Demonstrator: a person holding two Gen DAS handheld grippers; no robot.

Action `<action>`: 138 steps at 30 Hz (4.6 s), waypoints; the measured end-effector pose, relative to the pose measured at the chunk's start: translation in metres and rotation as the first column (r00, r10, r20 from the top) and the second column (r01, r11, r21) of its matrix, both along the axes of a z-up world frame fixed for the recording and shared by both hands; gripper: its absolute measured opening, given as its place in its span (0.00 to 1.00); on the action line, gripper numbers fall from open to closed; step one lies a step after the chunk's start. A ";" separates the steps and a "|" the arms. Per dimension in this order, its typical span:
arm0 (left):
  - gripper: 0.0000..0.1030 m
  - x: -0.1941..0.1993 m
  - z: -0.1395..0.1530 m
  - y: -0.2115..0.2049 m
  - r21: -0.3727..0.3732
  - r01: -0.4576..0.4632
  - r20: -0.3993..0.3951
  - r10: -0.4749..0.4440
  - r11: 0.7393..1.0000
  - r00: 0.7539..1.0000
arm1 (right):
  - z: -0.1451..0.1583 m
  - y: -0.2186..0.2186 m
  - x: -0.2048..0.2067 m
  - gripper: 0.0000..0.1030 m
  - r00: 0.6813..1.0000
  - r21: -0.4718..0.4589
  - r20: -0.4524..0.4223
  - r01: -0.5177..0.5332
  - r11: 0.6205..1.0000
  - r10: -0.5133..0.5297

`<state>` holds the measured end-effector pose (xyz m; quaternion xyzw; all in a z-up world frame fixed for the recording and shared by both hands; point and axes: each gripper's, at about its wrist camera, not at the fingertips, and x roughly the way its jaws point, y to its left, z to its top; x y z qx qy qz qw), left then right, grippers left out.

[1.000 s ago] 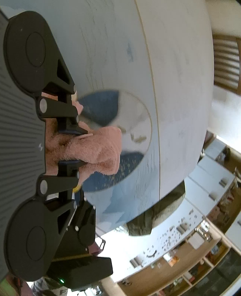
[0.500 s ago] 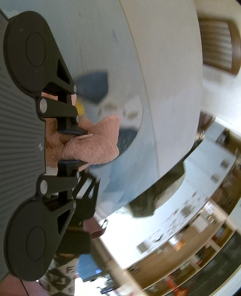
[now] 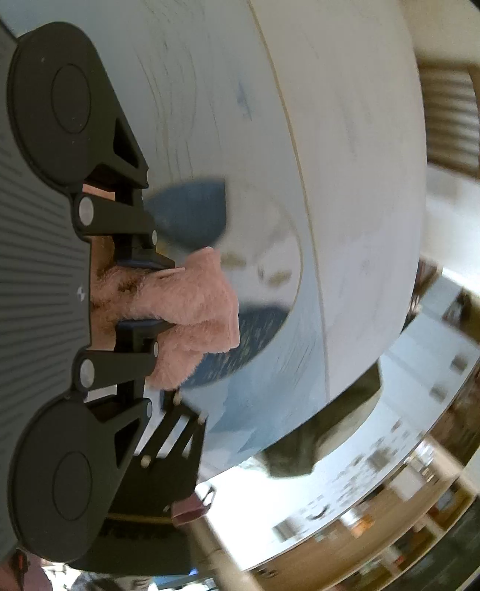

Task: Clean container
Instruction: 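Wipe the towel along the bottle body with the left tool while the right tool holds it, then rub the towel over the bottle's base end with the left tool, then open and regrip the towel with the left tool while the right tool holds the bottle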

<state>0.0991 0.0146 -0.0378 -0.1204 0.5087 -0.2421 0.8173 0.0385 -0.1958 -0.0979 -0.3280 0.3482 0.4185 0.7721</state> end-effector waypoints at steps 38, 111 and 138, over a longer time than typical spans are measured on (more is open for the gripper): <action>0.23 0.009 -0.012 0.013 0.033 -0.058 -0.040 0.059 0.998 0.997 | -0.002 0.003 0.003 0.61 0.993 -0.047 0.020 -0.111 0.993 0.112; 0.66 -0.016 0.026 0.037 0.231 -0.107 0.178 0.067 0.967 0.982 | -0.003 0.001 0.003 0.61 0.999 -0.030 0.015 -0.037 0.999 0.037; 0.24 -0.013 0.028 0.012 0.141 0.008 0.143 -0.029 0.990 0.989 | -0.001 0.002 0.006 0.61 1.000 -0.023 -0.004 -0.020 1.000 0.020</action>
